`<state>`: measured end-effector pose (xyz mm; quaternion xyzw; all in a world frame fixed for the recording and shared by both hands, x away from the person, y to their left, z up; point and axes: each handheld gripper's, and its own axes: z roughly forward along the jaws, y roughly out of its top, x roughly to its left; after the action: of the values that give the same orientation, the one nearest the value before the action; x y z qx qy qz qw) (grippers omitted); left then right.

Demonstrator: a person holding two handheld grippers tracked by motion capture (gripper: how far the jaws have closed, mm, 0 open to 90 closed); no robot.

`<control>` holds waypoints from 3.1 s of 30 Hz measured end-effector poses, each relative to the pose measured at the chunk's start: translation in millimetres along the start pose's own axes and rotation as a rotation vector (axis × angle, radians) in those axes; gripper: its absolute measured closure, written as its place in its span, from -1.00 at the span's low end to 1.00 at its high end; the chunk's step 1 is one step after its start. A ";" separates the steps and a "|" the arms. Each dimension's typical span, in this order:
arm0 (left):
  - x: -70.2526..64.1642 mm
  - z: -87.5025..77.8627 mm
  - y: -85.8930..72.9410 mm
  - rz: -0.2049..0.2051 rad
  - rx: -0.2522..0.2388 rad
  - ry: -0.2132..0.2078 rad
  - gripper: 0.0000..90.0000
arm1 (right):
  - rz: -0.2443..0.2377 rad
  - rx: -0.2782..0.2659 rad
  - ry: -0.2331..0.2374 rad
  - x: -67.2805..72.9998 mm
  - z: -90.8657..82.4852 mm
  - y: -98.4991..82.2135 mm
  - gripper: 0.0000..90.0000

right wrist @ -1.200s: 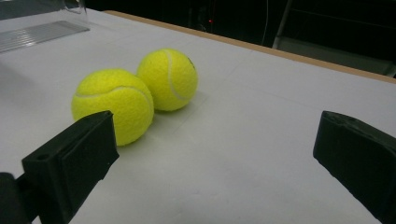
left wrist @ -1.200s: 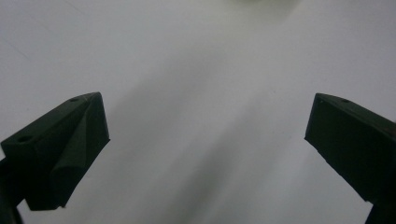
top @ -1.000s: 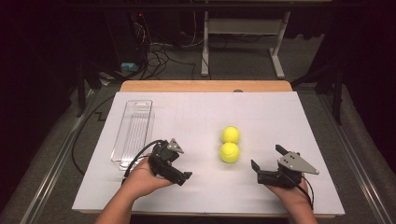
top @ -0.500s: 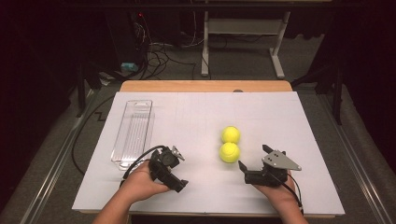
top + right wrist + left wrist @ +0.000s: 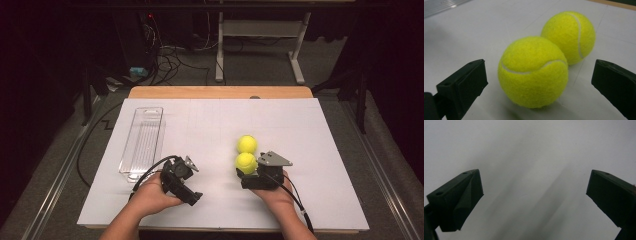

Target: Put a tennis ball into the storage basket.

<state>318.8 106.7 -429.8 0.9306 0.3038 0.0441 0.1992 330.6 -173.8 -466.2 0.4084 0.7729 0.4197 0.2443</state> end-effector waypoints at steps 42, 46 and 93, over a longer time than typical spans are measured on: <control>-2.0 -9.7 8.8 -0.011 -0.049 -0.001 -0.96 | -0.047 -0.056 0.050 8.7 -10.5 8.9 -0.40; -1.6 -19.8 16.1 -0.014 -0.055 0.018 -0.96 | -0.057 -0.058 0.073 9.5 -6.3 11.3 -0.40; -3.8 -29.8 90.9 -0.037 0.152 -0.072 -0.96 | -0.155 -0.139 0.323 79.2 -0.3 14.8 -0.40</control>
<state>359.5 47.9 -366.2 0.9384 0.3158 -0.0164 0.1394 293.3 -103.1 -456.3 0.2571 0.8004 0.5121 0.1760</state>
